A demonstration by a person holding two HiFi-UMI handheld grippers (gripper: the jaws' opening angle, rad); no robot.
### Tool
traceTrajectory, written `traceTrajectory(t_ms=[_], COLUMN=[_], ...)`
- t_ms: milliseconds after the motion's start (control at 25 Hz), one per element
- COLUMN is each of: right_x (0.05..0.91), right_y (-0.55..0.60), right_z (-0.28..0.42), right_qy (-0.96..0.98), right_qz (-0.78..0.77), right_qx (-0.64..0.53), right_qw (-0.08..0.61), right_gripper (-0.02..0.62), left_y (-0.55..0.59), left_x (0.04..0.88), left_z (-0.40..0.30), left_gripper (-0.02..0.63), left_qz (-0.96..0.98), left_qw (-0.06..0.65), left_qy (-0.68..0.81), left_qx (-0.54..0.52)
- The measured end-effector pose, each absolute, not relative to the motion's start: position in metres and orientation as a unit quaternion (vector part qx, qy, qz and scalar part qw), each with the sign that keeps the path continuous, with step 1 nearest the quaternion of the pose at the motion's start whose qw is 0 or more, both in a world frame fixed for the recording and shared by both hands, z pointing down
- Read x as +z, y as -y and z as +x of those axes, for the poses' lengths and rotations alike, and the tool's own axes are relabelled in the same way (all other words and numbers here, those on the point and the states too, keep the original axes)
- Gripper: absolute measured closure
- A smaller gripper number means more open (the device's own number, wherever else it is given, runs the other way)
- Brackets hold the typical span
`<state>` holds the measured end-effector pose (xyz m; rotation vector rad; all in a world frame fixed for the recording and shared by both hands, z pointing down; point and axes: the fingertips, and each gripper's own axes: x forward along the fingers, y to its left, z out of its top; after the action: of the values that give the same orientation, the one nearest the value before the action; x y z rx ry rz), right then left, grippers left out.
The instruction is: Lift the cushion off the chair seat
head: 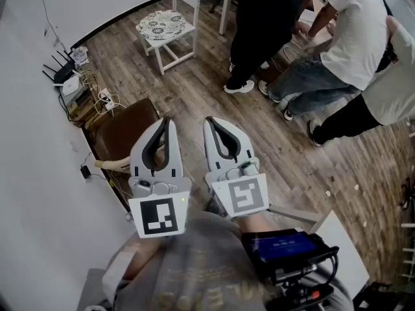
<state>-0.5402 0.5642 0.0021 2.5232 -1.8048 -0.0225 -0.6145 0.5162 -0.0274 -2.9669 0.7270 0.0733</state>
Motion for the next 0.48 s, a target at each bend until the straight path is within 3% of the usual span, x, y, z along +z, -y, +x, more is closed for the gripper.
traceTrajectory(t_ms=[480], right_x=[-0.001], right_y=[-0.582], right_z=[-0.542], right_qy=[0.602], right_qz=[0.798], right_qx=[-0.020], right_qw=[0.001], right_gripper=[0.589], left_y=[-0.541], left_x=[-0.031], left_z=[-0.599], left_gripper=[0.600], left_qz=[-0.969], left_qw=[0.051], left_qy=[-0.241], left_qx=[0.023])
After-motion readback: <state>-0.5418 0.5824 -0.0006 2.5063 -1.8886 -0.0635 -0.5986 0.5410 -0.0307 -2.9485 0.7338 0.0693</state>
